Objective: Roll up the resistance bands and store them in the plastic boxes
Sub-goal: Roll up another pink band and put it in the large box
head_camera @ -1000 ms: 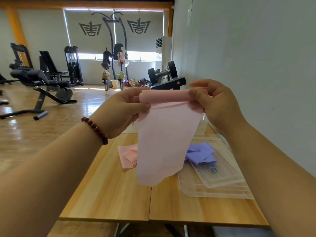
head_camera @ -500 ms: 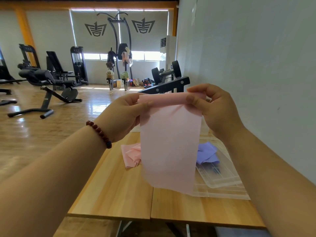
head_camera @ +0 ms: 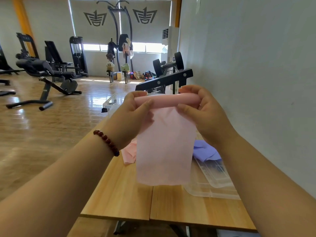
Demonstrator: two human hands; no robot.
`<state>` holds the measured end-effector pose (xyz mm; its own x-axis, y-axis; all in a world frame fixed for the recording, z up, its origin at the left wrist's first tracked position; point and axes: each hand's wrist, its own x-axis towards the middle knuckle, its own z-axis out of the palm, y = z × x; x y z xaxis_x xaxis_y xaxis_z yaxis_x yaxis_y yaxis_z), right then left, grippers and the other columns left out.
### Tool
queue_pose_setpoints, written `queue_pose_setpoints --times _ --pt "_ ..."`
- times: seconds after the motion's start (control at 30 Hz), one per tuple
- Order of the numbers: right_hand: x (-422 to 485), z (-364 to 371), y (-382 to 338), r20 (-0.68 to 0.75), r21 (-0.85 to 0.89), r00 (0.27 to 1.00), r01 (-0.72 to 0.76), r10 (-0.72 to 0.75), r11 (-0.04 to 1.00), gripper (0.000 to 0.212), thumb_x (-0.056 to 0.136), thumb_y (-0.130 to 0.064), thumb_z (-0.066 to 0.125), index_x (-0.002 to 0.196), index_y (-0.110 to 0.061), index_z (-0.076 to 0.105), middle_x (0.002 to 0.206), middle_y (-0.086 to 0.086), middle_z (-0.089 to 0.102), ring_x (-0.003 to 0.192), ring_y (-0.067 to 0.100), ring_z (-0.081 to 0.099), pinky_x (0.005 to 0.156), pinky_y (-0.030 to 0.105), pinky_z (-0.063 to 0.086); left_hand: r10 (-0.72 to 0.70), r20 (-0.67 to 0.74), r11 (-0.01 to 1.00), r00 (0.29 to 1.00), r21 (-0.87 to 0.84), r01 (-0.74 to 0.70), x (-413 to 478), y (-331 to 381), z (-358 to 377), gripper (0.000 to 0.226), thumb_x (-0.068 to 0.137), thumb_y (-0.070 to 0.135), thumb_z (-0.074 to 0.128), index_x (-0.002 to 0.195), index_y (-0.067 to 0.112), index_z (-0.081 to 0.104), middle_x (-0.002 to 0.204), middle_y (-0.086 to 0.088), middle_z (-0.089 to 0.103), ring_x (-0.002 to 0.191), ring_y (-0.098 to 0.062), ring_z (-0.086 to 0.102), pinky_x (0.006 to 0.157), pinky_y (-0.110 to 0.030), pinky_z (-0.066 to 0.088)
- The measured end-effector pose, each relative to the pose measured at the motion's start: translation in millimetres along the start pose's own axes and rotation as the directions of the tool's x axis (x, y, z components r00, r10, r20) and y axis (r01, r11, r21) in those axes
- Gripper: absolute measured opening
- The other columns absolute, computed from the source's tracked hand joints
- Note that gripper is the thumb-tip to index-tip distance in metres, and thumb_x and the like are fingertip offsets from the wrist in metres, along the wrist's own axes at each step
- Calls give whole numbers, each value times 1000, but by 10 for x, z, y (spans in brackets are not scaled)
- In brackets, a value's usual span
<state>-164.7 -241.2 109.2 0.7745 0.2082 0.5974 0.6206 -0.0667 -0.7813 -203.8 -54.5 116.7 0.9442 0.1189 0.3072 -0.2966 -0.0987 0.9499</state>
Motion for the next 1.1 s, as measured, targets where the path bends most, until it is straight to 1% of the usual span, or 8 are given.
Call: queue_pose_setpoints --times 0.13,0.23,0.4,0.57,0.67,0.77,1.0,1.1 --pt "56 16 89 -27 -58 999 35 -37 998 31 87 -6 71 100 -34 66 98 -13 68 92 11 64 85 31 56 31 -37 991 999 129 -26 56 -121 -76 21 99 32 51 120 31 47 100 1 55 77 -14 58 60 -28 54" --pt "69 58 172 -88 -89 995 47 -55 995 28 86 -7 72 91 -34 68 86 -16 69 86 9 64 82 31 58 29 -45 978 999 206 -19 125 -236 -131 26 97 40 52 122 31 51 102 3 60 87 -16 62 70 -32 57" --pt "26 122 306 -116 -30 993 25 -28 999 30 85 3 70 87 -28 70 86 -12 70 83 3 66 74 19 55 -118 21 993 993 -17 119 167 -400 -146 21 94 36 57 111 23 64 110 -10 68 94 -23 67 75 -33 57" --pt "-44 158 496 -115 -20 993 -11 9 1000 37 84 7 68 87 -29 72 94 -10 73 96 10 68 85 30 57 -227 201 960 953 -119 254 174 -567 -236 43 86 37 59 119 11 65 111 -15 71 98 -29 70 75 -32 60" --pt "-80 203 594 -101 -52 995 -8 3 999 36 83 10 67 90 -25 70 98 -11 72 97 5 67 87 25 55 -207 166 975 964 -50 218 195 -668 -286 30 92 28 59 114 9 67 109 -17 70 88 -23 70 70 -28 58" --pt "-109 253 700 -69 -30 997 -42 40 999 32 83 3 71 94 -28 69 105 -6 72 99 10 67 86 27 55 -165 102 986 981 33 162 216 -790 -319 23 92 29 60 108 15 68 106 -14 71 93 -28 69 81 -37 59" --pt "-125 328 862 -96 30 989 -114 116 993 26 88 -7 69 107 -25 67 105 -2 71 94 7 68 78 21 56 -77 36 980 996 185 70 242 -988 -365 18 92 36 61 103 26 70 100 0 73 98 -19 67 90 -37 56" --pt "-120 326 927 -90 34 979 -183 185 983 25 85 -13 73 107 -24 68 104 0 71 94 14 69 78 25 57 -95 31 985 995 146 89 254 -1045 -384 16 92 33 62 103 25 70 100 -3 73 96 -21 69 87 -38 57"
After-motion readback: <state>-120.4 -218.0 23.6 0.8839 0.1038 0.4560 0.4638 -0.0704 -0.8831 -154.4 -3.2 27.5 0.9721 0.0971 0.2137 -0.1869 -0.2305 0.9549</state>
